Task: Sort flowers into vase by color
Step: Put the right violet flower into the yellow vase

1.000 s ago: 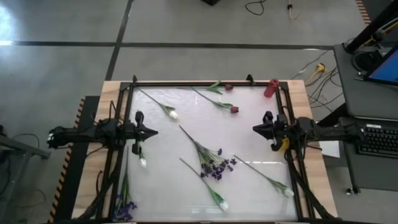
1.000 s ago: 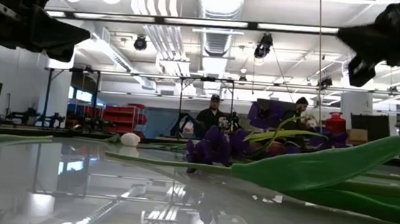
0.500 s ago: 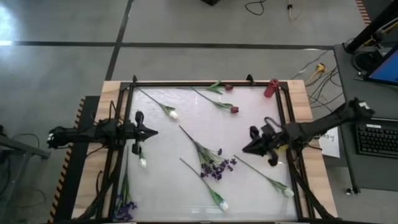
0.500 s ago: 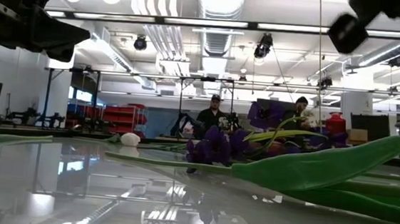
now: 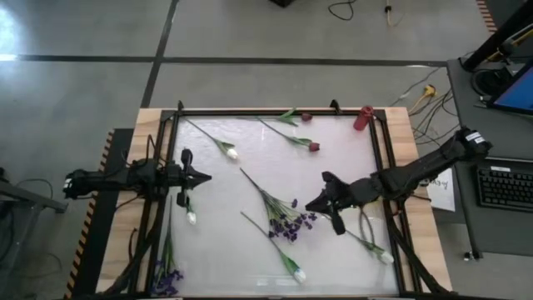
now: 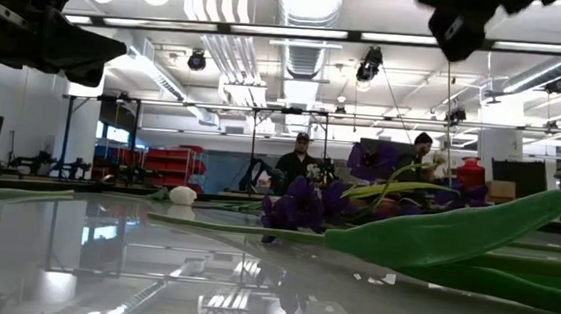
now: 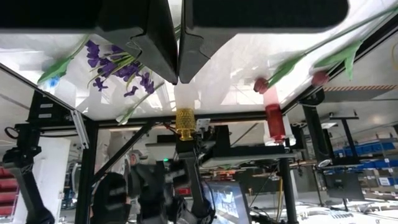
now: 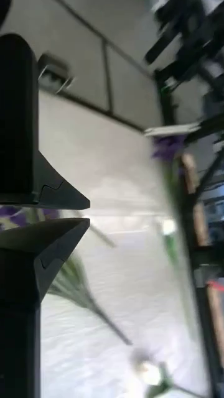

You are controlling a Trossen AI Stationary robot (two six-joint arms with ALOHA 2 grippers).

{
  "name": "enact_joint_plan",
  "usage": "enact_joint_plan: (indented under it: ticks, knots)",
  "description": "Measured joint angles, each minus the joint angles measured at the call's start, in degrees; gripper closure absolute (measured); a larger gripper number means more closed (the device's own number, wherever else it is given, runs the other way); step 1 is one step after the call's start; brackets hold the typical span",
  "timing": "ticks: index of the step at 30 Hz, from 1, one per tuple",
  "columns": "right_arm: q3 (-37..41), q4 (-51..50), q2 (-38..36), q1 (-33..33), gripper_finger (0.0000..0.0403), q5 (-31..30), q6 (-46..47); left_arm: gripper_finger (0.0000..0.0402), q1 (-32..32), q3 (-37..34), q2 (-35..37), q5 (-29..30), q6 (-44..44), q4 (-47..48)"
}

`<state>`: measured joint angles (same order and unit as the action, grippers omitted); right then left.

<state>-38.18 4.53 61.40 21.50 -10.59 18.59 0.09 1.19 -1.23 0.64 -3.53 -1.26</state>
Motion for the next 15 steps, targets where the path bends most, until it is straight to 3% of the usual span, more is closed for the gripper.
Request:
enact_joint_plan:
  ticks: [6,15]
  knots:
    - [-2.27,-1.76,8.27,-1.14,0.0367,0.07,-0.82,0.0402,0.01,0.02,0.00,0.00,0.00,-0.02]
    - [-9.51,-1.87,18.68,-1.53,0.0274,0.49,-5.23,0.0402,-0.01,0.01,-0.02,0.00,0.00,-0.01]
